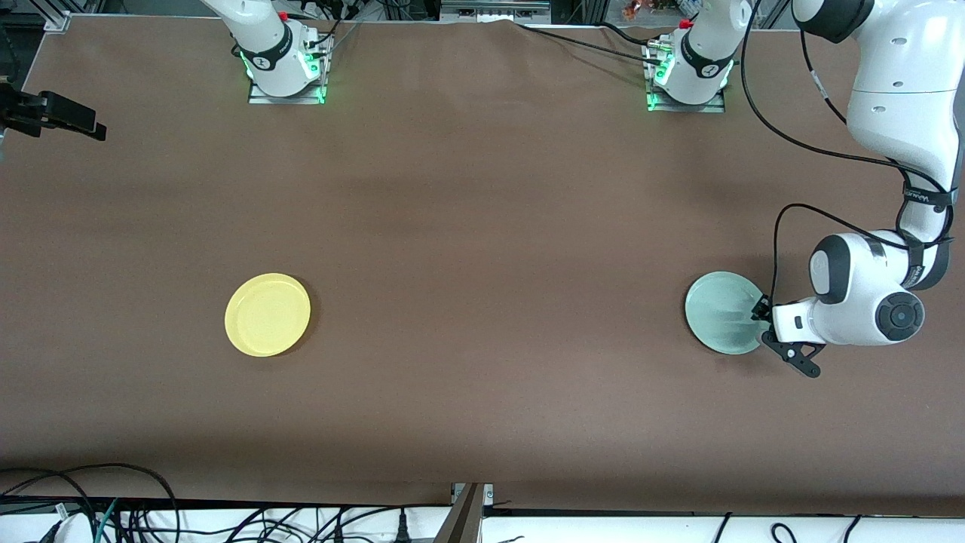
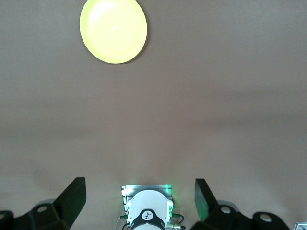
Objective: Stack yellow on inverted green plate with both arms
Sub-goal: 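Grasp the green plate rim with the left gripper and tilt it up, then carry the green plate on edge toward the table middle with the left gripper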
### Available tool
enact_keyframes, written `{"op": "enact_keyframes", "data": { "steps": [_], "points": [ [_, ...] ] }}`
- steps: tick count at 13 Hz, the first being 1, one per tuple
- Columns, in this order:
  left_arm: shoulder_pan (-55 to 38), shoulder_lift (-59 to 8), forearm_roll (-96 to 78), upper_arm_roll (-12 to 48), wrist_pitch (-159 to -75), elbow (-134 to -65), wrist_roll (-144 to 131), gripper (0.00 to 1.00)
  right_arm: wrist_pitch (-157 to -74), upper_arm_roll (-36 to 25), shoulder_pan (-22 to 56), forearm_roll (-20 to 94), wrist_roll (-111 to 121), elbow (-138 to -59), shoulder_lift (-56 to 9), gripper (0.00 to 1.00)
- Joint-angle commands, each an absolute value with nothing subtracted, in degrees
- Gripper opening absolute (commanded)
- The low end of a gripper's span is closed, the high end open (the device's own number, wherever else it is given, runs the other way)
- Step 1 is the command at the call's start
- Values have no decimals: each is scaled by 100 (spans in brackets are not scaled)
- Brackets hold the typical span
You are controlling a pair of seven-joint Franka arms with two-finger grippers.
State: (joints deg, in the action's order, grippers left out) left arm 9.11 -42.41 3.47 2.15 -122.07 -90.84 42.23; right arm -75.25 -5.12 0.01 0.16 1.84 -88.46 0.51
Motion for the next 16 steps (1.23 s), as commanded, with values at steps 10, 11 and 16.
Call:
{"op": "enact_keyframes", "data": {
  "steps": [10,11,16],
  "points": [
    [879,-4080,228,316,-11998,-8983,4447,0,-7471,-501,-53,123,141,-8745,18,100],
    [714,-3913,237,351,-11658,-8913,4412,0,-7471,-510,-61,123,141,-8745,18,100],
    [-313,-3210,1457,352,-10470,-8578,3641,0,-7471,-510,-62,123,141,-8745,18,100]
  ]
}}
